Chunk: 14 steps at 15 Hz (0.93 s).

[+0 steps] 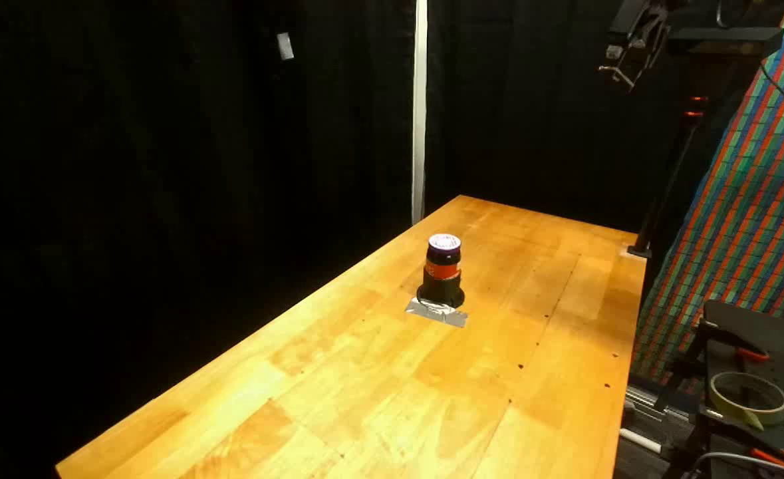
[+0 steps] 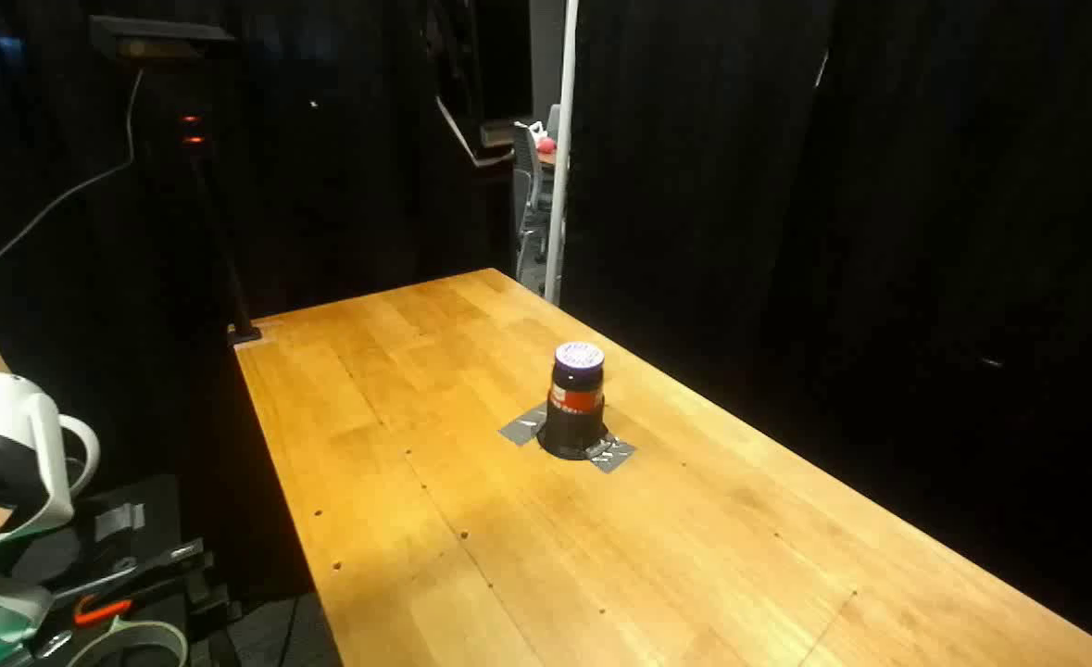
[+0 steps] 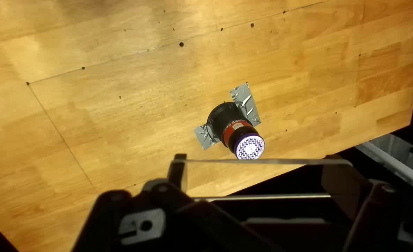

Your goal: Put the elastic on the cup

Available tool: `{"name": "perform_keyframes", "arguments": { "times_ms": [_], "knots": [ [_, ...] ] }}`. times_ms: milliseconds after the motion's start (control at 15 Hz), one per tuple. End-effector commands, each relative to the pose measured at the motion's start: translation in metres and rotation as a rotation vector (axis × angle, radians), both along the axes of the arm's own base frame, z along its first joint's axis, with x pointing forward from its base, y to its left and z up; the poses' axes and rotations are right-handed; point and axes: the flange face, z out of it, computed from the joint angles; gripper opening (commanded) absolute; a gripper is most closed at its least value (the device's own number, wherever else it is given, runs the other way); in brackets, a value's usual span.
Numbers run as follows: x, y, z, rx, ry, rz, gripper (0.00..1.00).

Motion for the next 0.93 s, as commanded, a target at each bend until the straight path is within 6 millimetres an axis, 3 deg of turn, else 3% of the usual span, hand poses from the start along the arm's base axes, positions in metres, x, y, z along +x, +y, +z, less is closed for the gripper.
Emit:
{"name": "perform_keyframes", "arguments": {
  "times_ms": [0,533,667,867],
  "knots": [
    [0.001,0.0,0.003,-0.001,-0.004,0.0,1.0],
    [-0.002,0.001,0.011,-0.014,-0.014,0.002,1.0],
    [0.014,0.026,0.013,-0.097,-0.021,0.008,1.0],
    [0.043,0.075,-0.003,-0.192,0.036,0.063,1.0]
  ]
}}
